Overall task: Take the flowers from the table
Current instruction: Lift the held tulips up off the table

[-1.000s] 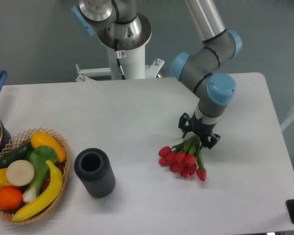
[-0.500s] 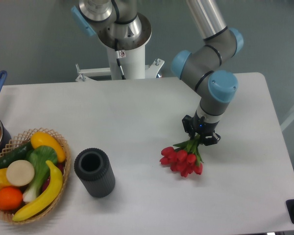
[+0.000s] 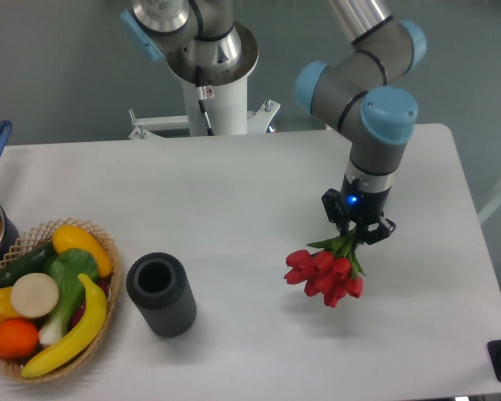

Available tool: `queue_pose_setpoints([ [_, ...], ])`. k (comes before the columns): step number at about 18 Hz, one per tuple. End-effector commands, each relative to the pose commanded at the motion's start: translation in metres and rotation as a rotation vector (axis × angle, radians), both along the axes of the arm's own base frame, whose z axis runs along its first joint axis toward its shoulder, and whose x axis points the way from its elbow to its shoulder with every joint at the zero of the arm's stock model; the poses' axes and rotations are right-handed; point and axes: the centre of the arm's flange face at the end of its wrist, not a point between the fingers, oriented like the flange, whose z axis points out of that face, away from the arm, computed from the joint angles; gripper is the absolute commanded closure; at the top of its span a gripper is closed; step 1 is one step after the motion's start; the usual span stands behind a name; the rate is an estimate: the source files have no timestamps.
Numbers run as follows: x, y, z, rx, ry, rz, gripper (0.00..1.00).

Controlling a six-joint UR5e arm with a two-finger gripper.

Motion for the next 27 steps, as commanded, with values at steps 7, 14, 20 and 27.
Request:
queue_pose_setpoints([
  [7,0.0,0.008,0.074,-0.029,-0.079,-0.014,0.67],
  [14,0.021,0.023,0.117,0.128,-0.082,-0.047,0.67],
  [20,0.036,0.019,0.131,0.126,-0.089,-0.059,0.67],
  [27,0.036,0.018,0.135,0.175,-0.111,-0.047,0.67],
])
